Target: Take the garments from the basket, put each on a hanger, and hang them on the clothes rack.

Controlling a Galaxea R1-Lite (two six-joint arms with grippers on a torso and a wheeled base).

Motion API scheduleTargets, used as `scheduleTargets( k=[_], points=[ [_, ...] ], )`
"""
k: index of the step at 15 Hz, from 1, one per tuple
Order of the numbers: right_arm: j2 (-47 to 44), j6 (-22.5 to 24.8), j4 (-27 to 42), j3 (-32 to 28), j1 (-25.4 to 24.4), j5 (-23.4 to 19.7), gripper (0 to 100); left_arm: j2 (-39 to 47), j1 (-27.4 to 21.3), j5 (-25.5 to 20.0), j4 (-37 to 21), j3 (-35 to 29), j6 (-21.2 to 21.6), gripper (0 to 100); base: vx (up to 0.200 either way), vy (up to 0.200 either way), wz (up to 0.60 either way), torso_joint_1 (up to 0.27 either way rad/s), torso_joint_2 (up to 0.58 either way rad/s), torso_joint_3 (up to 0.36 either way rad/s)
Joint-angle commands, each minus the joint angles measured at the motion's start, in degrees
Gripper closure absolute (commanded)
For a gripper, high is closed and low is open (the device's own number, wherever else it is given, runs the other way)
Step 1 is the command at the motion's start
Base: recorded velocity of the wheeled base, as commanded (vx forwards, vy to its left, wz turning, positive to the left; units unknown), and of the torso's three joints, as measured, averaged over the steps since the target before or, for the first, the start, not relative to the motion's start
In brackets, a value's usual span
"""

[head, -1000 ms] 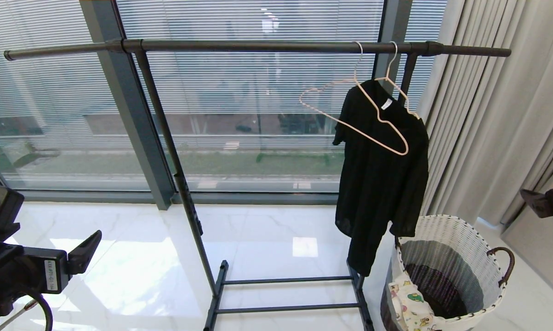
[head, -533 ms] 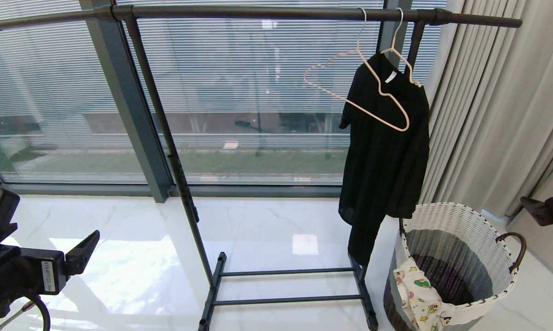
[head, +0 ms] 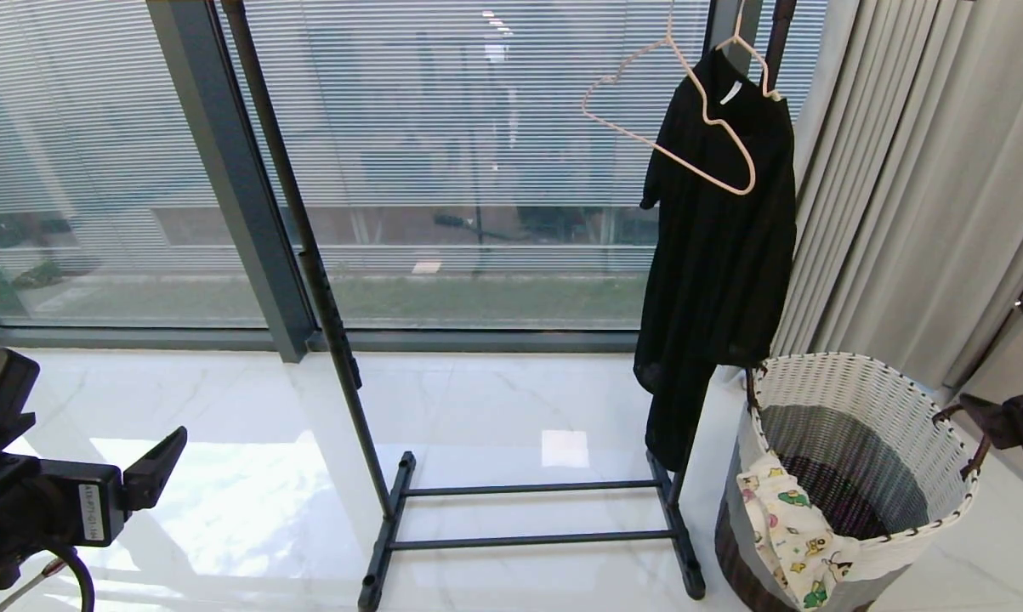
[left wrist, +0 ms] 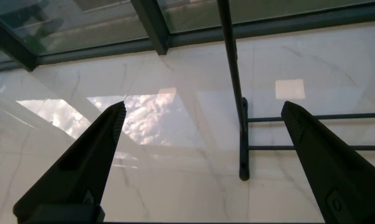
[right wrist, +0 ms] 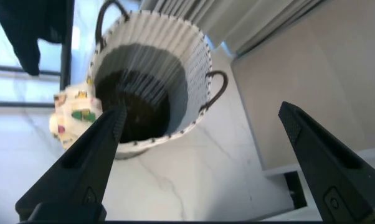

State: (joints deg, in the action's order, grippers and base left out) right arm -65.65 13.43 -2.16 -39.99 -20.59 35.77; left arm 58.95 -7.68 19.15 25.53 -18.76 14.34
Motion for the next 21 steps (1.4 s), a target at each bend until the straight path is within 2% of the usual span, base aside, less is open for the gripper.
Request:
scheduleTargets(
  k=[1, 4, 6, 9, 10, 12, 14, 17, 20, 21],
  points=[
    [1.3, 0.1, 0.0, 4.6, 0.2, 0.0, 0, 0.0, -0.8, 0.0, 0.0, 0.0, 0.0, 0, 0.000, 0.000, 0.00, -0.012, 0.06, 0.041],
    [3.3, 3.4, 0.0, 11.3, 0.9, -0.2, 0, 0.1, -3.3, 0.0, 0.0, 0.0, -0.2, 0, 0.200, 0.000, 0.00, -0.004, 0.02, 0.019],
    [3.5, 3.5, 0.0, 13.8, 0.9, -1.5, 0, 0.1, -4.3, 0.0, 0.0, 0.0, -0.1, 0, 0.200, 0.000, 0.00, 0.002, 0.01, 0.007],
    [2.2, 3.6, 0.2, 15.1, 0.9, -7.3, 0, 0.3, -4.3, 0.0, 0.0, 0.0, -0.1, 0, 0.200, 0.000, 0.00, 0.006, 0.00, 0.004],
    [-0.2, 3.8, 0.2, 15.3, 0.9, -9.2, 0, 0.4, -4.3, 0.0, 0.0, 0.0, -0.1, 0, 0.200, 0.000, 0.00, -0.002, 0.00, 0.002],
    [-7.5, 3.8, -0.5, 15.7, 0.7, -10.2, 0, 0.4, -4.3, 0.0, 0.0, 0.0, -0.1, 0, 0.000, 0.000, 0.00, 0.000, 0.00, 0.000],
    [-16.5, 3.6, -7.1, 18.8, -0.1, -10.2, 0, 0.3, -4.3, 0.0, 0.0, 0.0, -0.1, 0, 0.000, 0.000, 0.00, 0.000, 0.00, 0.000],
    [-30.6, 3.5, -21.0, 25.3, -3.2, -10.4, 0, -0.2, -4.1, 0.4, 0.0, 0.5, -0.1, 0, 0.000, 0.000, 0.00, 0.000, 0.00, 0.000],
    [-46.4, 3.6, -34.9, 24.8, -3.6, -11.1, 0, -0.2, -3.8, 0.6, 0.0, 0.4, -0.1, 0, 0.000, 0.000, 0.00, 0.000, 0.00, 0.000],
    [-49.4, 3.7, -36.4, 23.8, -3.6, -11.3, 0, -0.2, -3.7, 0.6, 0.0, 0.5, -0.1, 0, 0.000, 0.000, 0.00, 0.000, 0.00, 0.000]
  ],
)
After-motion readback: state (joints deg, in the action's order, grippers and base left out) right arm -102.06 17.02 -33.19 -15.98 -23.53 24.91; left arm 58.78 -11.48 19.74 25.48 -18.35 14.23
